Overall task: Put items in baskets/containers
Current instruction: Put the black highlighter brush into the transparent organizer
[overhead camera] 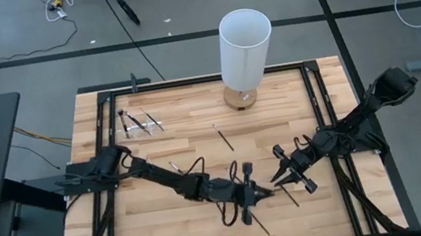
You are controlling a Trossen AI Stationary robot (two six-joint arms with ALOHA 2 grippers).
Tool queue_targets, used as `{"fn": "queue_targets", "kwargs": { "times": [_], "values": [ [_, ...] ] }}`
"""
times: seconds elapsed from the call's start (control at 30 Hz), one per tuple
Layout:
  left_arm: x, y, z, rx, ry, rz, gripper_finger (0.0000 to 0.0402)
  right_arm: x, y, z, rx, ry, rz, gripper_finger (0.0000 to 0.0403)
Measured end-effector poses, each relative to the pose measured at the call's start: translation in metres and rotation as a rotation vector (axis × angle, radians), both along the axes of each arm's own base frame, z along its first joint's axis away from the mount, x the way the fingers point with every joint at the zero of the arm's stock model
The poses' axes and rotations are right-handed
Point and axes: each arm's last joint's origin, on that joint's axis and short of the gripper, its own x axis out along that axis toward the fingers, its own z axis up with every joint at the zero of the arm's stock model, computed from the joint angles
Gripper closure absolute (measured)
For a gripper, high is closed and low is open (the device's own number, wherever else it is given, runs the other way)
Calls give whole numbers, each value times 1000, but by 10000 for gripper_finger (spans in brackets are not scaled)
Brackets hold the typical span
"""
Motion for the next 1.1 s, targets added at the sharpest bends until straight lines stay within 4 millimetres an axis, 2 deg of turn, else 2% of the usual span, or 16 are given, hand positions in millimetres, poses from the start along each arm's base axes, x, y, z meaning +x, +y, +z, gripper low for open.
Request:
{"fn": "queue_targets", "kwargs": {
  "times": [0.13, 0.27, 0.37, 0.5, 0.67, 0.87, 0.97, 1.1],
  "values": [
    [-5, -7, 1, 0, 32, 25, 381, 1, -2, -6, -3, 69, -13, 284],
    [-14, -9, 7, 33, 121, 124, 385, 0, -5, -11, 2, 157, -27, 244],
    [-26, -11, 20, 30, 192, 182, 382, -1, -5, -14, 0, 201, -31, 229],
    [-44, -1, 31, 6, 340, 285, 383, -2, -6, -14, 0, 205, -42, 225],
    [-71, 32, 32, -32, 578, 545, 385, -1, -7, -14, -18, 193, -96, 234],
    [-115, 78, 42, -69, 844, 867, 385, -1, -8, -14, -32, 181, -111, 243],
    [-137, 98, 54, -69, 913, 1010, 386, -1, -8, -14, -40, 177, -110, 243],
    [-162, 126, 76, -127, 912, 1190, 380, -1, -8, -14, -43, 174, -110, 243]
  ]
}}
